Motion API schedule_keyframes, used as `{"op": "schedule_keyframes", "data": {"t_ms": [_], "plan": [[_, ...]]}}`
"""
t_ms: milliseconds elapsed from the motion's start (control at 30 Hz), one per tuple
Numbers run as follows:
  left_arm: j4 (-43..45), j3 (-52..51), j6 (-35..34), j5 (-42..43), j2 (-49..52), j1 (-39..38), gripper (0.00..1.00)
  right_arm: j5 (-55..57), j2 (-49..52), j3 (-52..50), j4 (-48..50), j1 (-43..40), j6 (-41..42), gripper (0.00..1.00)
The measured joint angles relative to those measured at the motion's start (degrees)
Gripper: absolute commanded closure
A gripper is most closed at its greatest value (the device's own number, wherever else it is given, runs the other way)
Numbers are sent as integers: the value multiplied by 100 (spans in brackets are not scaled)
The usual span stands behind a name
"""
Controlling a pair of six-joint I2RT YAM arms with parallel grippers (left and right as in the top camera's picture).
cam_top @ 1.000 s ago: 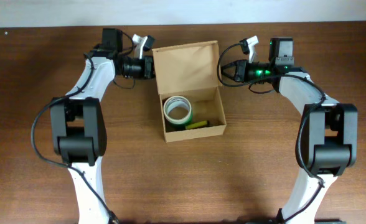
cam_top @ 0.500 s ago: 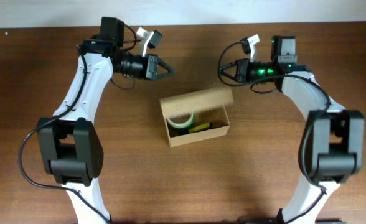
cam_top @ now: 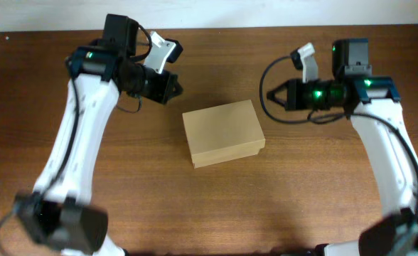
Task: Pack container
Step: 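Fold the lid down over the box with both grippers and press it shut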
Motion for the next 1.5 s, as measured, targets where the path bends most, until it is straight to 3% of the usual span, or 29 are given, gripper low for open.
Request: {"op": "schedule_keyframes", "data": {"t_ms": [133, 333, 600, 1167, 1500], "plan": [[-188, 50, -7, -968, -577, -391, 98, 927, -262, 11, -892, 345, -15, 96], [227, -509, -116, -1438, -501, -710, 98, 1631, -240, 11, -1086, 815, -13, 96], [662, -1790, -350, -1478, -428, -1130, 98, 2063, -232, 9, -1268, 988, 17, 96], [1447, -3051, -614, -1432, -428, -1405, 97, 2094, 599, -271, -1187, 1108, -83, 96], [1794, -3246, -656, -1357, -428, -1405, 94, 2098, 1062, -271, -1036, 1191, -103, 96]]}}
